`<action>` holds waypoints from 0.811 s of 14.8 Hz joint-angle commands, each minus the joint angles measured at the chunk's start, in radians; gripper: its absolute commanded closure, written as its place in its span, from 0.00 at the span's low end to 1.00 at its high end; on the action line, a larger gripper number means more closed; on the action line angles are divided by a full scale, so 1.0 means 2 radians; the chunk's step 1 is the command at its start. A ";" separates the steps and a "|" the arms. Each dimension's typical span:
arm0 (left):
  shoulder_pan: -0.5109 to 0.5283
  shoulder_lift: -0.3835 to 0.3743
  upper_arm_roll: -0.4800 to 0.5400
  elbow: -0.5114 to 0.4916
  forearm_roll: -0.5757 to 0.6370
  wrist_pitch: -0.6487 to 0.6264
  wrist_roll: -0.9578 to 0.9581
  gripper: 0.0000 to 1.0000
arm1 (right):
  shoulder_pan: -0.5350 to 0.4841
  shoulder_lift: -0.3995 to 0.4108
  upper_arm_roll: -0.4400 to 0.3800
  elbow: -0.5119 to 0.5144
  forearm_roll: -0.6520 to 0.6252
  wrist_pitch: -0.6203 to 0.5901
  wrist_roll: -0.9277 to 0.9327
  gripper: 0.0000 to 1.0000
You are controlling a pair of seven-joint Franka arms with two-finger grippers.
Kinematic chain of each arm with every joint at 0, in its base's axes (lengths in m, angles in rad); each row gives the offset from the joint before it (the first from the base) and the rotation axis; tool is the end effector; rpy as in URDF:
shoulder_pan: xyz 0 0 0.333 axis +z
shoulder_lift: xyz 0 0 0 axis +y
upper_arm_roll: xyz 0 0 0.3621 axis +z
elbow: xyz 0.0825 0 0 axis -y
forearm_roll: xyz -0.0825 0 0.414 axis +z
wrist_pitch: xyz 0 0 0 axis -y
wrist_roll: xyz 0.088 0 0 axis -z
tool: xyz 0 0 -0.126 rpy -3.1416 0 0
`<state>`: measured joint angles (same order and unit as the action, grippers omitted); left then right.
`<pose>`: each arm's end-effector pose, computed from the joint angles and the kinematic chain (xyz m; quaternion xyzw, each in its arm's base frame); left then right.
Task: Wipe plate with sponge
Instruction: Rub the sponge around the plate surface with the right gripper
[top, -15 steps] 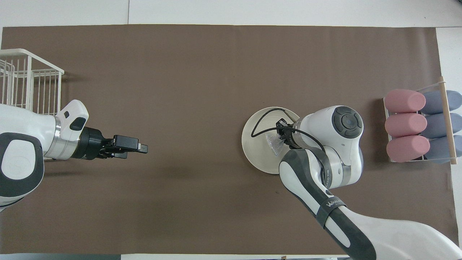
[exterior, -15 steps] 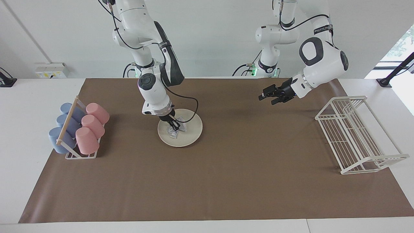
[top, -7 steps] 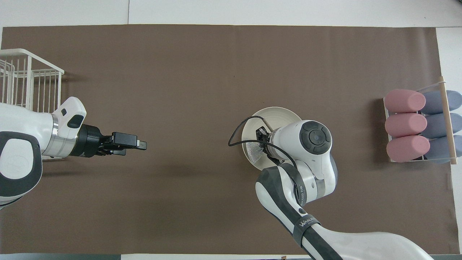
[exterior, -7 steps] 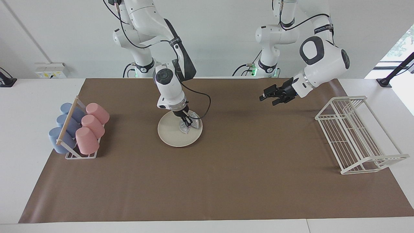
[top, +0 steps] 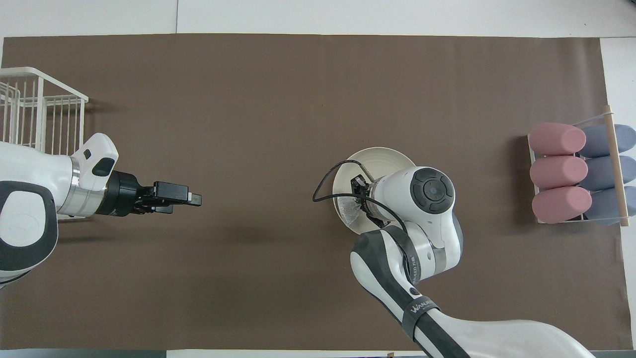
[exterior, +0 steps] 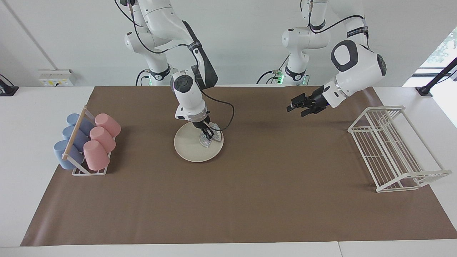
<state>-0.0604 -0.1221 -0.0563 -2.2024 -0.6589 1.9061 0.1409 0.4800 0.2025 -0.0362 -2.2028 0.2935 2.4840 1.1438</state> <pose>0.5035 -0.1151 0.4492 0.9529 0.0108 -0.0783 0.2928 0.5324 0.2557 0.3013 -0.8906 0.4439 0.0368 0.0914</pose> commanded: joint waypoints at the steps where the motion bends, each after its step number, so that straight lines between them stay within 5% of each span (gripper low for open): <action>1: 0.003 -0.002 -0.002 0.003 0.010 0.003 -0.008 0.00 | -0.051 0.015 0.001 -0.008 0.000 0.001 -0.090 1.00; 8: 0.003 -0.002 -0.002 0.003 0.011 0.004 -0.008 0.00 | -0.057 0.013 0.002 -0.010 0.000 -0.001 -0.083 1.00; 12: 0.003 -0.002 -0.002 0.003 0.010 0.003 -0.009 0.00 | 0.000 0.015 0.002 -0.021 0.000 0.013 0.015 1.00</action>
<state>-0.0603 -0.1221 -0.0563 -2.2024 -0.6588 1.9075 0.1407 0.4211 0.2016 -0.0380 -2.2037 0.2935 2.4763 1.0709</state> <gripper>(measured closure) 0.000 0.894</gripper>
